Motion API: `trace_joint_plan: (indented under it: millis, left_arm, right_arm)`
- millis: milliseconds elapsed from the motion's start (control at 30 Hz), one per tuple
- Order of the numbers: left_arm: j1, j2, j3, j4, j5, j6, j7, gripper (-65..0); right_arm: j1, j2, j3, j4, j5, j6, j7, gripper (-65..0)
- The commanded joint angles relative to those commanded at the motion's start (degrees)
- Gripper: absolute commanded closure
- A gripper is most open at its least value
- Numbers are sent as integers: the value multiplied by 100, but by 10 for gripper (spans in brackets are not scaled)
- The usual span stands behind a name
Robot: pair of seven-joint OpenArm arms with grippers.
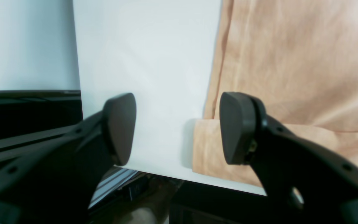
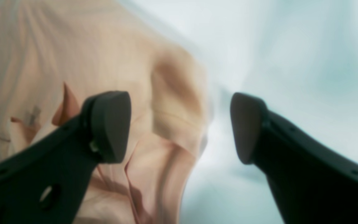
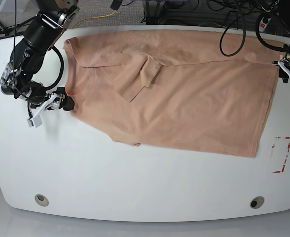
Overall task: Fold the T-shirt properly
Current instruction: 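Release the right gripper and move it along the shirt edge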
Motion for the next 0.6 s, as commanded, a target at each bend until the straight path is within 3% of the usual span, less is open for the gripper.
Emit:
trace_joint_plan:
  millis: [233,467,600]
  left_arm:
    - [-114,18,97,-440,18,0,-9,-392]
    - [-79,149,457,-1187,35,0,-26,-390]
    - [70,290,431,-1178,35,0,-26,-390]
  right_arm:
    - [167,9,-149,26,44,0,-35,-479]
    - [-211,-9,-1222,1169,607,0,-123,-479]
    - [-457,-105,-1943,1266,844,0,-132,-479]
